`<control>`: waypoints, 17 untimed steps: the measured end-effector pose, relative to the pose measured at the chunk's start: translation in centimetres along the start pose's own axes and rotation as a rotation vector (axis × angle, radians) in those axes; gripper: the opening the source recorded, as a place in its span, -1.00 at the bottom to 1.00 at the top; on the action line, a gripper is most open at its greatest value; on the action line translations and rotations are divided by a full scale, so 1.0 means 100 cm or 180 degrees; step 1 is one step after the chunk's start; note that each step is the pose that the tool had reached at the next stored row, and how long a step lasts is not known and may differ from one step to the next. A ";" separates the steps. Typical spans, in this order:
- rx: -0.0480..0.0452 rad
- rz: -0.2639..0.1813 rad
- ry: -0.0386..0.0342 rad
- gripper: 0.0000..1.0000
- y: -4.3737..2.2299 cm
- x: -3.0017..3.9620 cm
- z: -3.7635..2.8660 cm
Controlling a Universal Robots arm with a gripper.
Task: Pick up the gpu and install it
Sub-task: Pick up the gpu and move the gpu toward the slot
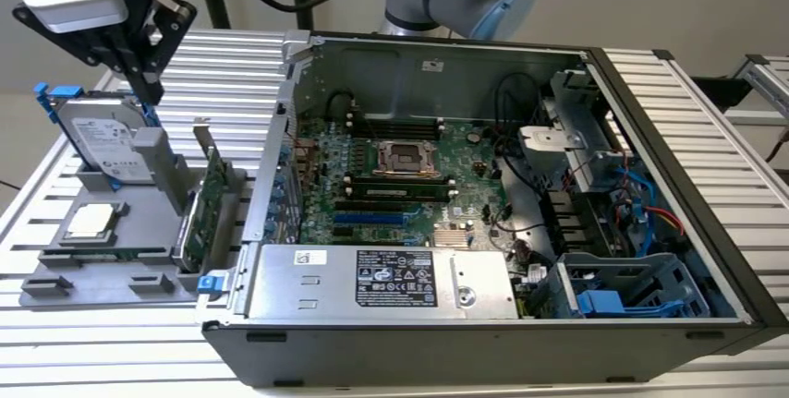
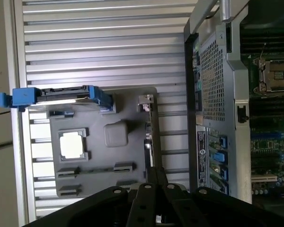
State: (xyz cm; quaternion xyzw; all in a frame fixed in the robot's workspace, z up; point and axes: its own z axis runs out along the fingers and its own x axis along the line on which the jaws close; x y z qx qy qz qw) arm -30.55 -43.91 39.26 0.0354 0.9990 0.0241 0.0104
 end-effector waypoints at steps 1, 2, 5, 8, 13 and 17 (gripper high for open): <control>0.0000 0.0000 0.0000 -1.00 -0.0014 -0.0001 -0.0001; 0.0000 0.0000 0.0000 -1.00 -0.0028 -0.0002 -0.0002; 0.0000 0.0000 0.0000 -1.00 -0.0071 -0.0005 -0.0004; 0.0000 0.0000 0.0000 -1.00 -0.0113 -0.0008 -0.0006; 0.0000 0.0000 0.0000 -1.00 -0.0181 -0.0013 -0.0009; 0.0000 0.0000 0.0000 -1.00 -0.0236 -0.0017 -0.0012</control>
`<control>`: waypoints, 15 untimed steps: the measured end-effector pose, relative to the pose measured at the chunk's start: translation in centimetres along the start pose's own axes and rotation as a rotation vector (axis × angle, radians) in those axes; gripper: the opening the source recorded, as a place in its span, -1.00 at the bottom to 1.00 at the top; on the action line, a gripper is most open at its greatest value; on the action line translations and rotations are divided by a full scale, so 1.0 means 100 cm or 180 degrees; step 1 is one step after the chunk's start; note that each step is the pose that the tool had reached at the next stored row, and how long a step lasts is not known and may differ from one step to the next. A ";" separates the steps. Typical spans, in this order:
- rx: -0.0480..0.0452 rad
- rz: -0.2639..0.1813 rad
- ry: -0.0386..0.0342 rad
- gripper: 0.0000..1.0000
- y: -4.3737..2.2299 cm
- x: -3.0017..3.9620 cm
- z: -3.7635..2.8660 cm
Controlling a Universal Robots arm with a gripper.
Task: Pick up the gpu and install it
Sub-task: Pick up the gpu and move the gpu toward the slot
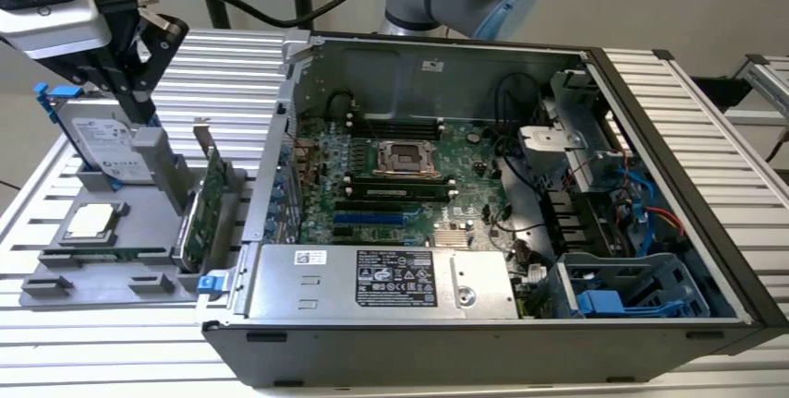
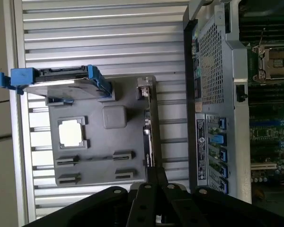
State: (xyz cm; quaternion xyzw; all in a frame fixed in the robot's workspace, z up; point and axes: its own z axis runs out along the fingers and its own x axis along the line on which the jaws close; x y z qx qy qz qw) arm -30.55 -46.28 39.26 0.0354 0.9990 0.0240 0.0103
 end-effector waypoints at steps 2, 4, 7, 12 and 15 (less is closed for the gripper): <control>0.0000 0.0000 0.0000 -1.00 -0.0028 -0.0002 -0.0001; 0.0000 0.0000 0.0000 -1.00 -0.0056 -0.0004 -0.0003; 0.0000 0.0000 0.0000 -1.00 -0.0096 -0.0007 -0.0005; 0.0000 0.0000 0.0000 -1.00 -0.0164 -0.0012 -0.0008; 0.0000 0.0000 0.0000 -1.00 -0.0200 -0.0014 -0.0010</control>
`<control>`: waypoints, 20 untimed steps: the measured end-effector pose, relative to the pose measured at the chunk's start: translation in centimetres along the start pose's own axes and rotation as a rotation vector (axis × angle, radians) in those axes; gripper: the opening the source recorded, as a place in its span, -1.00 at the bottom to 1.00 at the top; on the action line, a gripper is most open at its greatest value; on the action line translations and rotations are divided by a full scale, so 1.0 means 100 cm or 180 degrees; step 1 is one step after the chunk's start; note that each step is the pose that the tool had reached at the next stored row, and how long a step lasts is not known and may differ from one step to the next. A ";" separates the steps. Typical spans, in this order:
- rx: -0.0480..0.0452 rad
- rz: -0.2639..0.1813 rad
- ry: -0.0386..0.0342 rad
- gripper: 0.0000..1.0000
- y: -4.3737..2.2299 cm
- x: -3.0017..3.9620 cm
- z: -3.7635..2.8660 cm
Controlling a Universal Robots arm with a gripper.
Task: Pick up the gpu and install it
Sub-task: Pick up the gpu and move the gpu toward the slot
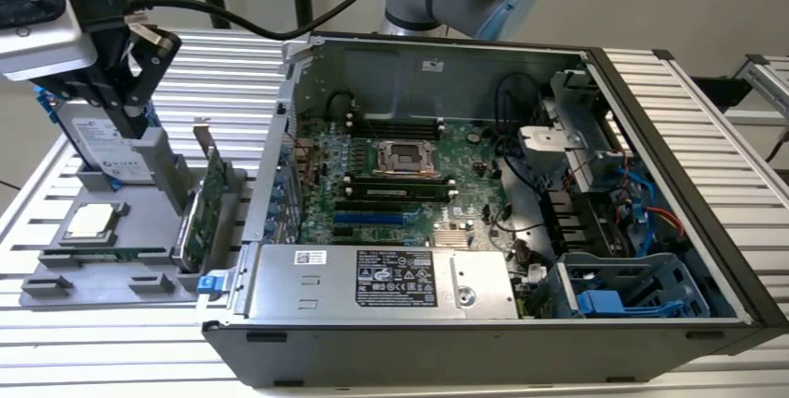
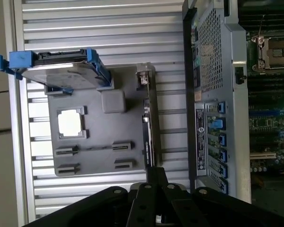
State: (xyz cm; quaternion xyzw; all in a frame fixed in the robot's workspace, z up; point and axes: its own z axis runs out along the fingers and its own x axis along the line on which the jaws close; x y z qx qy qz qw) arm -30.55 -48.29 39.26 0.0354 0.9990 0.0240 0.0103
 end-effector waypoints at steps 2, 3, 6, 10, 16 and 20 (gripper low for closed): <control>0.0000 0.0000 0.0000 -1.00 -0.0018 -0.0001 -0.0001; 0.0000 0.0000 0.0000 -1.00 -0.0019 -0.0001 -0.0001; 0.0000 0.0000 0.0000 -1.00 -0.0029 -0.0002 -0.0001; 0.0000 0.0000 0.0000 -1.00 -0.0030 -0.0002 -0.0002; 0.0000 0.0000 0.0000 -1.00 -0.0032 -0.0002 -0.0001; 0.0000 0.0000 0.0000 1.00 -0.0033 -0.0003 -0.0001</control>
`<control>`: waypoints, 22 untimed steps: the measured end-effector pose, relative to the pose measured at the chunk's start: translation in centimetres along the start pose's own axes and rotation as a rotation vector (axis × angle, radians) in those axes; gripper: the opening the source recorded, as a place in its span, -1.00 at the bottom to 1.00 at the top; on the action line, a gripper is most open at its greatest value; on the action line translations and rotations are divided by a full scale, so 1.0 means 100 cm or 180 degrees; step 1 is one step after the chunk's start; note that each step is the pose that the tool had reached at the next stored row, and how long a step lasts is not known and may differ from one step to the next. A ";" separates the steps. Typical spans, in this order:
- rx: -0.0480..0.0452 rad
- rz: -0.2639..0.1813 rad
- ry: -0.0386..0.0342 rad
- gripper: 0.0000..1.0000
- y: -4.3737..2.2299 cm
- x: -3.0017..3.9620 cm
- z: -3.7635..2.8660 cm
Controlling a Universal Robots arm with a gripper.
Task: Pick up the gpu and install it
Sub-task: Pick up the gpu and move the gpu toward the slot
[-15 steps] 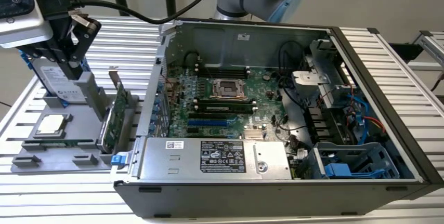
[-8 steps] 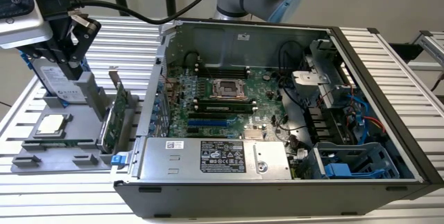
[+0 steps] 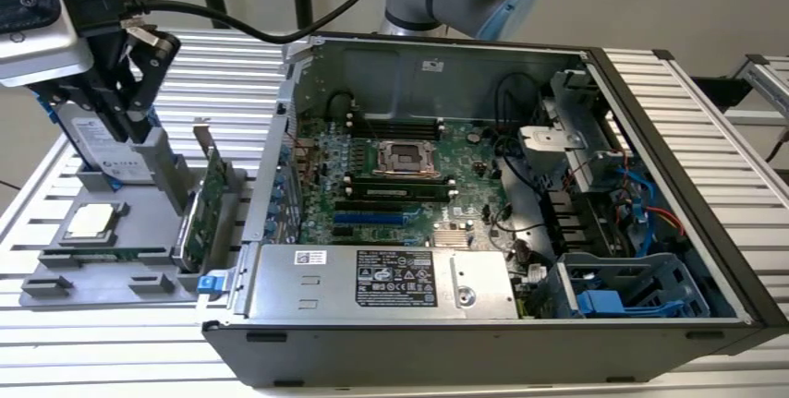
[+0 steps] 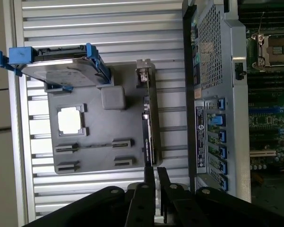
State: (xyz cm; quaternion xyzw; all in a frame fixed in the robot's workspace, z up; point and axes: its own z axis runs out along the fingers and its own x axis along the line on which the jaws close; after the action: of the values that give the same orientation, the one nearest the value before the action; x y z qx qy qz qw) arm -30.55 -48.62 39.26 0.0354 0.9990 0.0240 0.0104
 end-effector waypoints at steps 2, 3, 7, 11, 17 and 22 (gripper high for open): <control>0.0000 0.0000 0.0000 1.00 -0.0001 0.0000 0.0000; 0.0000 0.0000 0.0000 1.00 -0.0001 0.0000 0.0000; 0.0000 0.0000 0.0000 1.00 -0.0007 0.0000 0.0001; 0.0000 0.0000 0.0000 1.00 -0.0008 0.0000 0.0018; 0.0000 0.0000 0.0000 1.00 -0.0009 0.0000 0.0052; 0.0000 0.0000 0.0000 1.00 -0.0011 0.0001 0.0075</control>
State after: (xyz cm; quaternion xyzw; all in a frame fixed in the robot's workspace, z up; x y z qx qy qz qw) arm -30.55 -48.69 38.51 0.0354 0.9990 0.0240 0.0103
